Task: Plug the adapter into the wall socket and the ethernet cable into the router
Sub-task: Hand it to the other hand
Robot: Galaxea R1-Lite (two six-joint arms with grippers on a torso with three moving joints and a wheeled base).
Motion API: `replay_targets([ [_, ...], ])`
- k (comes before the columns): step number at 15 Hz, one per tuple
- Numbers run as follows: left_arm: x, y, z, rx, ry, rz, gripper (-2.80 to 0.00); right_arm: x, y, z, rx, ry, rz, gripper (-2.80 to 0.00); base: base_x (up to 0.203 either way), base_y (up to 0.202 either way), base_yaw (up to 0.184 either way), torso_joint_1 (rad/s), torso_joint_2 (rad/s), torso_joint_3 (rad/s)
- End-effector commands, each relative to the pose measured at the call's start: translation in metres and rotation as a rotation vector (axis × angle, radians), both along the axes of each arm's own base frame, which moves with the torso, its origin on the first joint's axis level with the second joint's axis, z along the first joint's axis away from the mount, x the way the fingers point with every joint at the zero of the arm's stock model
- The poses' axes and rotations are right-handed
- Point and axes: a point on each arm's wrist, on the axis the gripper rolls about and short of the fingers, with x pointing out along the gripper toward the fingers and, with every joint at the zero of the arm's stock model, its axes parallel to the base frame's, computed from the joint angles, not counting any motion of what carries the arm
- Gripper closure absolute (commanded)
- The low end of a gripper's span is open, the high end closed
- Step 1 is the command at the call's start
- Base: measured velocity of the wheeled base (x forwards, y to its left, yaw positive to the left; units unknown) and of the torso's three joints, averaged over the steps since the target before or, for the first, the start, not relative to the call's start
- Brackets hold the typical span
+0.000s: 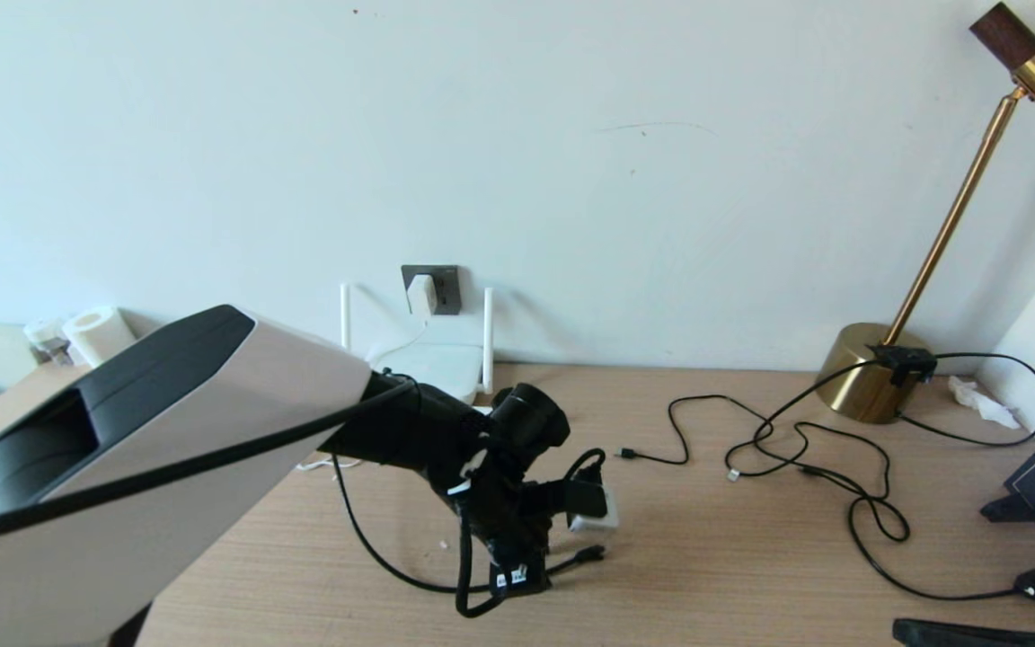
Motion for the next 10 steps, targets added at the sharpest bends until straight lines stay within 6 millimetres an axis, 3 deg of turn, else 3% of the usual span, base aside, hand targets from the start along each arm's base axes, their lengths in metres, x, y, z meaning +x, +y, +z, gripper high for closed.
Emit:
replay_targets([
  [1, -0.001, 0.0, -0.006, 0.019, 0.008, -0.005, 0.0, 0.001, 0.001, 0.001, 0.004, 0.0, 0.008, 0.0, 0.0, 0.0, 0.0, 0.0, 0.0, 0.0],
  [6, -0.009, -0.001, 0.0, 0.018, 0.002, -0.017, 0.0, 0.002, 0.001, 0.001, 0.007, 0.011, 0.006, 0.0, 0.0, 0.0, 0.0, 0.0, 0.0, 0.0],
  [8, -0.01, -0.002, 0.034, -0.045, -0.063, -0.021, 0.0, 0.008, 0.002, 0.002, 0.01, 0.031, 0.004, 0.0, 0.0, 0.0, 0.0, 0.0, 0.0, 0.0],
  [10, -0.011, -0.003, 0.084, -0.156, -0.163, -0.033, 0.0, 0.021, 0.004, 0.011, 0.038, 0.076, -0.009, 0.0, 0.0, 0.0, 0.0, 0.0, 0.0, 0.0],
])
